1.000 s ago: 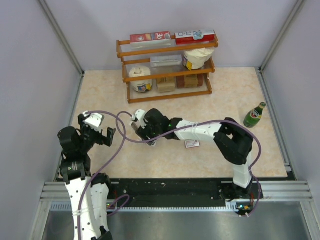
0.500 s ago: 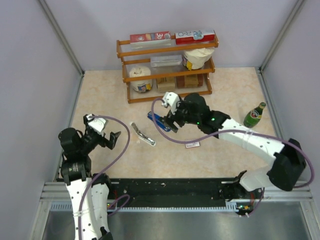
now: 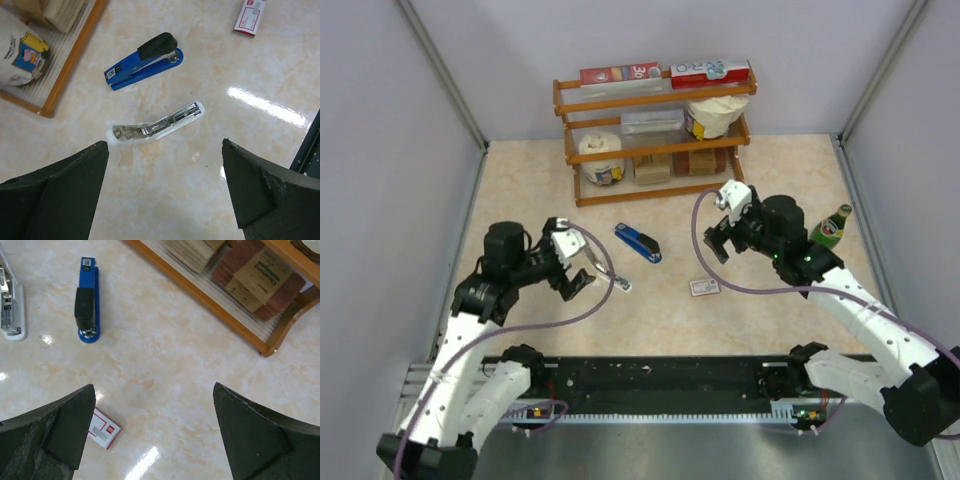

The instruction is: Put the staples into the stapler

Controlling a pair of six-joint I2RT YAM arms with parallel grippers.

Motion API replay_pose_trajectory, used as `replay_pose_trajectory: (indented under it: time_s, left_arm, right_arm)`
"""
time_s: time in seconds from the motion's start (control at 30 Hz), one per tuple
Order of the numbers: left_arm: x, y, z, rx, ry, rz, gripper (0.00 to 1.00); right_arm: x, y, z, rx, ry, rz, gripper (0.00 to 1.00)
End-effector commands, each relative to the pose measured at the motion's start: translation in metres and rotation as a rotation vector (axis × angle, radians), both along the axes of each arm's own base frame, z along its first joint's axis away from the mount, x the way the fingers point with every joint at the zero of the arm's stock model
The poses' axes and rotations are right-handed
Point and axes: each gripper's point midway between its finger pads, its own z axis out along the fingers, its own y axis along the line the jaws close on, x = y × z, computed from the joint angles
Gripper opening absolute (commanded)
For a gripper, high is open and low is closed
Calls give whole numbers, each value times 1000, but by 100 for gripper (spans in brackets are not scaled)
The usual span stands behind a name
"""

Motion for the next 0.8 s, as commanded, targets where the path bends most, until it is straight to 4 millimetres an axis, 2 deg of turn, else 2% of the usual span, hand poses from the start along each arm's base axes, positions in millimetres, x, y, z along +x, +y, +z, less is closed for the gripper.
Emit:
replay_pose_trajectory:
  time_s: [0.0,0.03,0.17,0.27,0.5,0.63,0.77]
  left_arm:
    - [22,-18,15,136,-51,-96,99]
    - [26,-26,12,165,-35,-150,99]
    - [49,-56,20,282,-70,-281,99]
    - [64,-77,16,368,-98,-402,99]
    - [90,-118,-30,554,-114,-634,99]
    - [108,-131,-53,644,-108,-677,99]
    - [129,-138,-73,703,-82,-696,98]
  right_arm:
    - [3,-11,19,94,-35,-9,99]
    - [2,-12,18,101,-28,-3,99]
    - [-3,-14,20,111,-31,39,99]
    - [-6,-20,23,122,-47,57,99]
    - [-7,-46,35,190,-67,28,99]
    - [-5,-48,32,200,-53,20,99]
    - [5,-57,31,197,-41,-56,99]
